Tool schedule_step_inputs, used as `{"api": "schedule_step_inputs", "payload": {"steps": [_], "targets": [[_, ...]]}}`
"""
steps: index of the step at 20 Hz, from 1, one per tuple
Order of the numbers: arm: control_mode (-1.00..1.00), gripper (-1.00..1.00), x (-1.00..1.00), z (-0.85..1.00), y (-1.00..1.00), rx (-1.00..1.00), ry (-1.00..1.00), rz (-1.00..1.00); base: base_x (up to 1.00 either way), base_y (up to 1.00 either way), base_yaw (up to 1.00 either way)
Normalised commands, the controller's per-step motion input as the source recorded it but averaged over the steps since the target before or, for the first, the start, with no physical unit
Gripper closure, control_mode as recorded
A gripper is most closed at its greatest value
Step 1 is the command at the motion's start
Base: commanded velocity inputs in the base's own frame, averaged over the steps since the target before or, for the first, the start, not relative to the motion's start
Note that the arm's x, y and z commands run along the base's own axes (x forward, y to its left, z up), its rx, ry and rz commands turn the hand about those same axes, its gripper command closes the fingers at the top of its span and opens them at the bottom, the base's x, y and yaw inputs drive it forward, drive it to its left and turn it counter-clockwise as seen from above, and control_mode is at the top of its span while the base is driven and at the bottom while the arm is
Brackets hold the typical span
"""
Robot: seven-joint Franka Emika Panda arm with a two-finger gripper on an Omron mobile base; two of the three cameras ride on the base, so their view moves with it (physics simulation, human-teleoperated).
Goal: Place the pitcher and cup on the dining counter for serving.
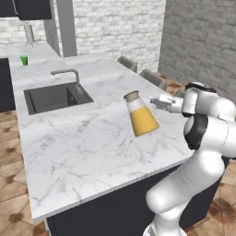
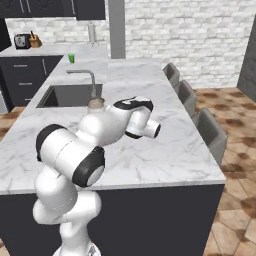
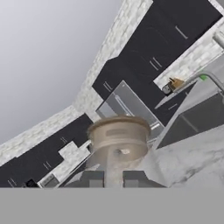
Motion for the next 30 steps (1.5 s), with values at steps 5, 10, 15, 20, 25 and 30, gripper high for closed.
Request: {"api": "schedule_step_inputs", "payload": {"steps": [5,10,15,20,25,30], "targets": [[-1.00,1.00,0.11,-0.06,0.06,0.01,-0.03,0.01,0.00,0.00,0.00],[-1.00,1.00,0.63,-0.14,0.10,-0.01,-0.17,0.00,0.00,0.00,0.00],[-1.00,1.00,0.65,-0.20,0.00,0.08,-0.18,0.00,0.00,0.00,0.00],[-1.00,1.00,0.73,-0.38,0.02,0.14,-0.16,0.00,0.00,0.00,0.00],[-1.00,1.00,0.12,-0.40,-0.15,0.22,-0.29,0.00,0.00,0.00,0.00],[-1.00,1.00,-0.36,-0.19,-0.52,0.03,-0.16,0.00,0.00,0.00,0.00]]}}
